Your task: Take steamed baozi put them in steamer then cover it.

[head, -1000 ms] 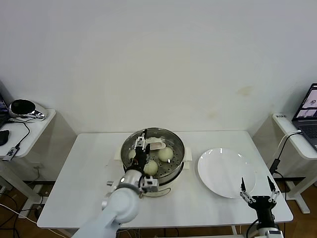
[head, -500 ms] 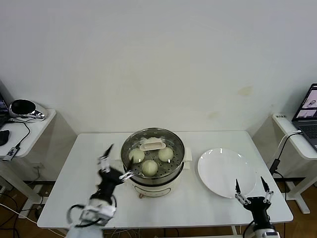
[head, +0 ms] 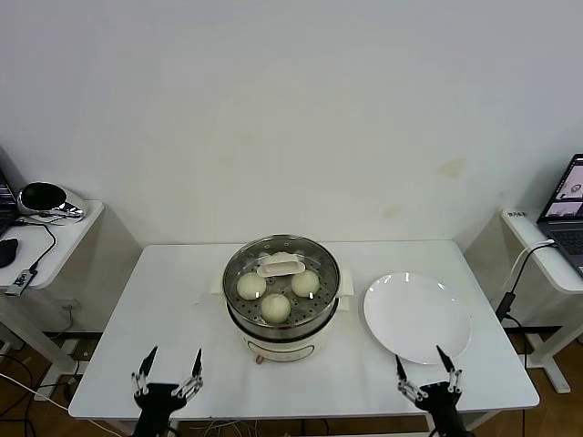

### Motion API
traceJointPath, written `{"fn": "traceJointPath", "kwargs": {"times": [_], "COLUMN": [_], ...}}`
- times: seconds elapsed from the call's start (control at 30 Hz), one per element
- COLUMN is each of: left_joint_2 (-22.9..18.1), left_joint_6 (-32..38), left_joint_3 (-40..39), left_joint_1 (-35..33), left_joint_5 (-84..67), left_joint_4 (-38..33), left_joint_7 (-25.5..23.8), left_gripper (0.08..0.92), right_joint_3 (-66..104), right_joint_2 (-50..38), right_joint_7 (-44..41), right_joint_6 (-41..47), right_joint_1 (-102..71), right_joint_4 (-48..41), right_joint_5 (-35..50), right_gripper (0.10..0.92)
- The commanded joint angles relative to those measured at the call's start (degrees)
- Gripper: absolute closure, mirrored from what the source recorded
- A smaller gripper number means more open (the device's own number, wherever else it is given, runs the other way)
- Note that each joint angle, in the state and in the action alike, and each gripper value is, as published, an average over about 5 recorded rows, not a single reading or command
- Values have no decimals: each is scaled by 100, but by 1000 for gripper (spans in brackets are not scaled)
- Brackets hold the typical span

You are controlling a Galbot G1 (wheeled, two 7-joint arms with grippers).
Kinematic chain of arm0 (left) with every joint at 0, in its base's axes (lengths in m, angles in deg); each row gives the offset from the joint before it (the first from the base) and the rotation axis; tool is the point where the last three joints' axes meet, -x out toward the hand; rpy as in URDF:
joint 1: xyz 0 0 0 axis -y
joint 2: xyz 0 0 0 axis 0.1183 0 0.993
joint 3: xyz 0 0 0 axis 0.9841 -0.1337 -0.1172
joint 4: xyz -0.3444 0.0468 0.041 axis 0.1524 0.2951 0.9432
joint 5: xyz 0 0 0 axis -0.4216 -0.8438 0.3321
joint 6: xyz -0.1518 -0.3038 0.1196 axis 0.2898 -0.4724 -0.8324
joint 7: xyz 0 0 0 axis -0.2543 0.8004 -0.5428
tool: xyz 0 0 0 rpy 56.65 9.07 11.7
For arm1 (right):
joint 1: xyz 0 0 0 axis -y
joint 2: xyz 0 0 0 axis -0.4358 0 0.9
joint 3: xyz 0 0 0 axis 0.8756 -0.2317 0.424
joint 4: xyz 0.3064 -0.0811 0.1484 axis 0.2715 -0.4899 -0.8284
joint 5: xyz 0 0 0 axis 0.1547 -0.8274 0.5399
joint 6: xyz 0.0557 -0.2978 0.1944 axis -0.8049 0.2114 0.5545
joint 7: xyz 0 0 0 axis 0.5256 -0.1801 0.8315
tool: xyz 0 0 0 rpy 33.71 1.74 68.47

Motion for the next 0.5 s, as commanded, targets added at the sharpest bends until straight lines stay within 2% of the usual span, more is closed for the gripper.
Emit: {"fn": "traceJointPath", "kwargs": {"times": [0.03,0.5], "left_joint_2": [-195,-182], "left_joint_6": [562,529], "left_joint_3": [251,135], "left_joint_1": [-707,-711], "left_joint_5": [-871,-838], "left_joint_4": [412,517], "left_joint_7": [-240,-396], "left_gripper": [177,177], "right_joint_3": [-571,-657], "right_joint_2": [-152,-84], "right_joint_7": [-50,172], "right_joint_6": [283,436], "right_joint_1": [-358,-568], "right_joint_4": [216,406], "right_joint_5": [232,73], "right_gripper": [203,203]}}
